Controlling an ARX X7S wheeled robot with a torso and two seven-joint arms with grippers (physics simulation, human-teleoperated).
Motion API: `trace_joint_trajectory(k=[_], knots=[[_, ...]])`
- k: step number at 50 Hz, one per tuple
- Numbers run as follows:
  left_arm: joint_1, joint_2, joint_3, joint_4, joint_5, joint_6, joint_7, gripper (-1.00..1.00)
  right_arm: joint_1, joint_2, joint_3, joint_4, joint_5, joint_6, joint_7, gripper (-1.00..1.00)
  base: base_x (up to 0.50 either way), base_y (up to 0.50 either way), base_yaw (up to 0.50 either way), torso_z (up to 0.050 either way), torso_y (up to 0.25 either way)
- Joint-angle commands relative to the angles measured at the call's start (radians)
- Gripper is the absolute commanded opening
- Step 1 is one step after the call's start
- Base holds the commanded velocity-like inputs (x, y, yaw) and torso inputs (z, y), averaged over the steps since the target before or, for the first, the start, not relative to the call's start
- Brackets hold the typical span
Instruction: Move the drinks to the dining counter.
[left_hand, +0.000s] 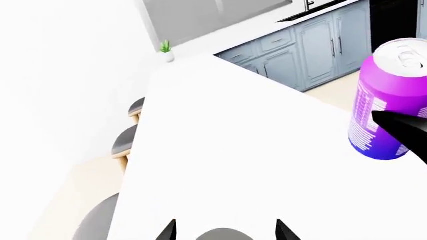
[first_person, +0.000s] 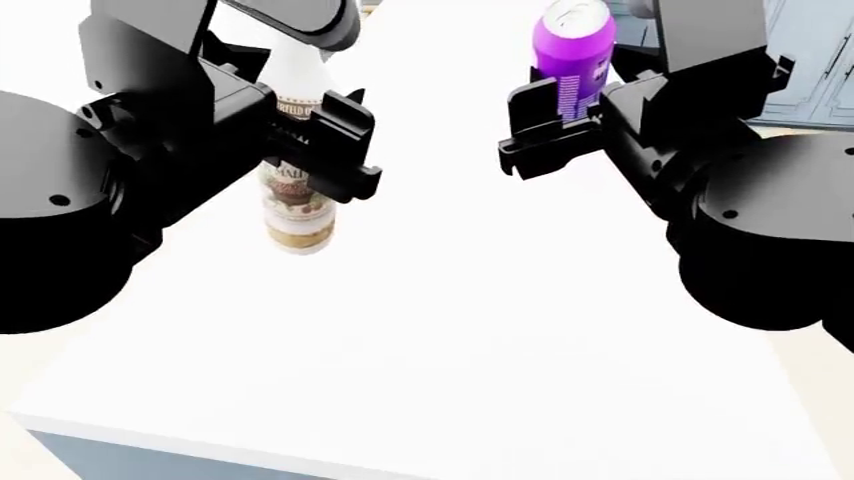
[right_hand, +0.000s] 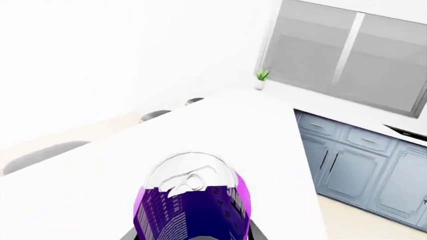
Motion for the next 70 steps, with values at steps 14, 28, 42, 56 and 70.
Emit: trace_joint_trajectory(k=[14, 28, 42, 56, 70], knots=[[0.019, -0.011, 0.004, -0.002, 0.009, 0.022, 0.000, -1.00, 0.009, 0.005, 0.018, -0.004, -0.014, 0.011, -0.002, -1.00, 0.00, 0.00, 0.00, 0.000, 0.001], [0.019, -0.014, 0.009, 0.000, 0.018, 0.027, 0.002, 1.00, 0.004, 0.009, 0.021, -0.007, -0.013, 0.008, 0.000, -1.00, 0.00, 0.00, 0.00, 0.001, 0.000], [0.024, -0.023, 0.013, 0.001, 0.021, 0.033, 0.004, 1.00, 0.001, 0.015, 0.026, -0.009, -0.012, 0.005, 0.000, -1.00, 0.00, 0.00, 0.00, 0.000, 0.001], [0.020, -0.044, -0.004, 0.018, 0.001, 0.052, -0.012, 1.00, -0.050, 0.028, 0.022, -0.019, -0.004, -0.020, -0.010, -1.00, 0.00, 0.00, 0.00, 0.000, 0.000], [-0.024, -0.096, -0.058, 0.064, -0.115, 0.086, -0.066, 1.00, -0.154, 0.069, 0.010, -0.154, -0.065, -0.090, 0.059, -1.00, 0.00, 0.00, 0.00, 0.000, 0.001]])
